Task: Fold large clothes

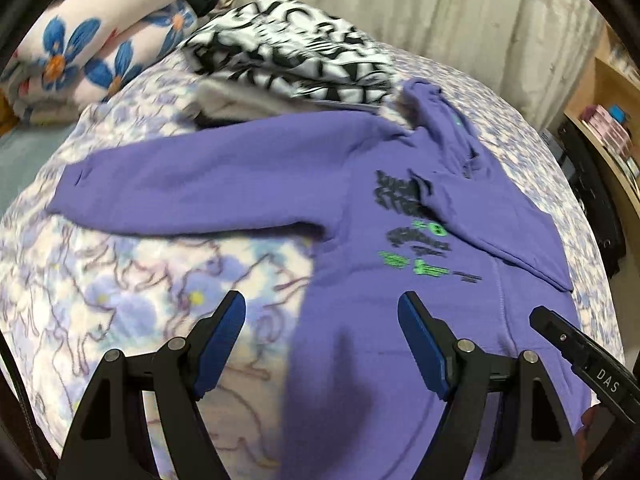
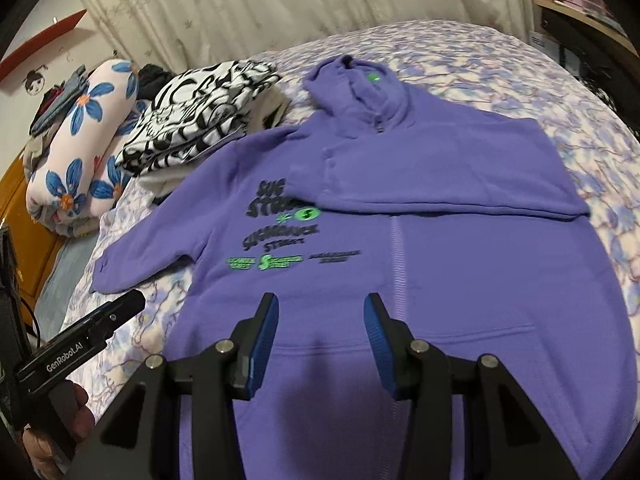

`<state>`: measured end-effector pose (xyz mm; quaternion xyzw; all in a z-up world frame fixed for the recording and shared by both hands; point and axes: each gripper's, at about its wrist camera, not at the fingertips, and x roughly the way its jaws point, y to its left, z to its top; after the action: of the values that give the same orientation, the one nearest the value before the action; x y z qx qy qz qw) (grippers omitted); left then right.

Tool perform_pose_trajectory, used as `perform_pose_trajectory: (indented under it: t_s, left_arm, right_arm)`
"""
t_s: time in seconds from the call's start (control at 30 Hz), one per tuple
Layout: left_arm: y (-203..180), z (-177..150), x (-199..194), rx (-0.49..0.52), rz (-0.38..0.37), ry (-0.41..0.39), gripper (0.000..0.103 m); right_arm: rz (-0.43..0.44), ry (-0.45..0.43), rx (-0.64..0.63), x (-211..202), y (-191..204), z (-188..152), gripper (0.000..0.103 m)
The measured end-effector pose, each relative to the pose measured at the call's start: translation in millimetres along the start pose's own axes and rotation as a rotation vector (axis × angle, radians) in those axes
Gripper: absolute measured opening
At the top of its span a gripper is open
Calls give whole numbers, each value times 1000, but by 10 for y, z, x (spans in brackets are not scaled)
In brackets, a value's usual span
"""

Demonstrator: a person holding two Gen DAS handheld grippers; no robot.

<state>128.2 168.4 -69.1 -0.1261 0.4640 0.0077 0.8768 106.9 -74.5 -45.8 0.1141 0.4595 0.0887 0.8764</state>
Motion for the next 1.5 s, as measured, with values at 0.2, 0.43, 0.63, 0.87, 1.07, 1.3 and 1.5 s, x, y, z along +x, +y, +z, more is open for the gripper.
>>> perform_pose_trajectory:
  t_s: [0.2, 0.43, 0.63, 0.87, 1.07, 1.3, 1.5]
  left_arm:
    - [681, 64, 141, -115, -41, -2, 77]
    - [1653, 231, 358, -343, -99, -18, 77]
    - [2291, 369, 698, -509, -156, 0, 77]
    - [2491, 602, 957, -510, -157, -14, 66]
    - [2313, 795, 858, -444, -27, -55, 8]
    - [852, 958, 97, -82, -34, -251, 8]
    - [-597, 818, -51, 169, -165, -287, 8]
  right_arm:
    - [7, 4, -30, 202, 233, 38, 44]
    - [-22, 8, -77, 474, 509, 117, 44]
    - [-14, 9, -127, 683, 799, 164, 44]
    - [-6, 28, -147, 874, 961, 198, 44]
    - [11, 41, -97, 881, 832, 186, 44]
    - [34, 3, -17, 649, 459, 189, 44]
    - [29, -40, 70, 375, -53, 198, 44]
